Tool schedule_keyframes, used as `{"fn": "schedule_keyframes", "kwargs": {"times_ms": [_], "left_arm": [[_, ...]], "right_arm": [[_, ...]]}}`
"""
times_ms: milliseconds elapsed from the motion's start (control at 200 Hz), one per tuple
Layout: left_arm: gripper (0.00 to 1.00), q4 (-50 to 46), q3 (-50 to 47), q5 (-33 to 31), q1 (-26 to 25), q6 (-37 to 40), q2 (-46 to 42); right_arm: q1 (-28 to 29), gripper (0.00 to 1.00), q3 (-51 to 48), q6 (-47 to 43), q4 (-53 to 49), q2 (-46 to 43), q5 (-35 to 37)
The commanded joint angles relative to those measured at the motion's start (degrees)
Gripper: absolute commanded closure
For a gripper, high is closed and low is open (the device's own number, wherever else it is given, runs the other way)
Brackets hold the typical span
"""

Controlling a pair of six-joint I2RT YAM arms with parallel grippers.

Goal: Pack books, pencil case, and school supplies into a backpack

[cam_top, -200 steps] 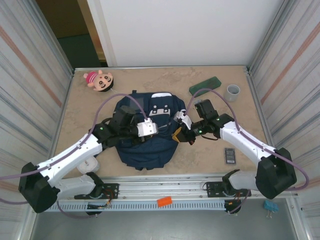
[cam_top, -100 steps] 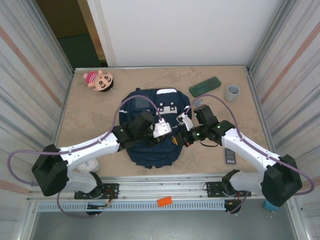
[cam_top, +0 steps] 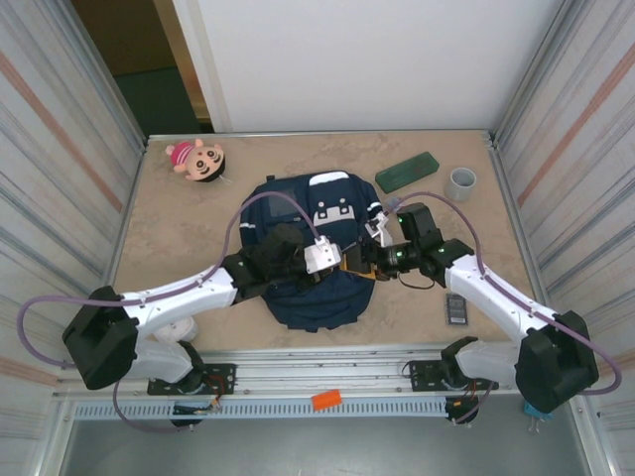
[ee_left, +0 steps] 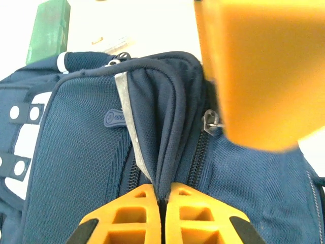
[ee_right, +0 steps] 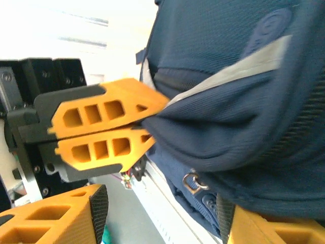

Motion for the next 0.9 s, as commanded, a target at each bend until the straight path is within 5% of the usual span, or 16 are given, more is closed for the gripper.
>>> {"fn": "schedule_keyframes", "kwargs": {"times_ms": [0,200,591,782,897], "left_arm": [[1.00,4.10,-1.17,8.08,-0.86,3.60,-4.47],[1.00,4.03,-3.18,10.51,-0.24,6.88,-5.89],[1.00,3.58,-3.96,10.15,0.41,5.97,-5.29],[0.63,2.47,-1.33,-0.47,-1.07,-13.54,-7.05],[0.52,0.77,-0.94,-15.40,-6.43,-31.34,-9.16]], "right_arm": [[-2.16,0.40,-0.08,4.71,4.15,1.45,1.48],[-4.65,0.46,-0.09,8.71,6.78,4.96,2.12],[-5.54,0.92,-0.09,15.11,12.99,6.33,3.26],[-4.49,0.96,-0.86,21.00,13.61,0.56,8.94],[-2.33,0.97,-1.06,24.01,13.85,-2.15,13.53]]}}
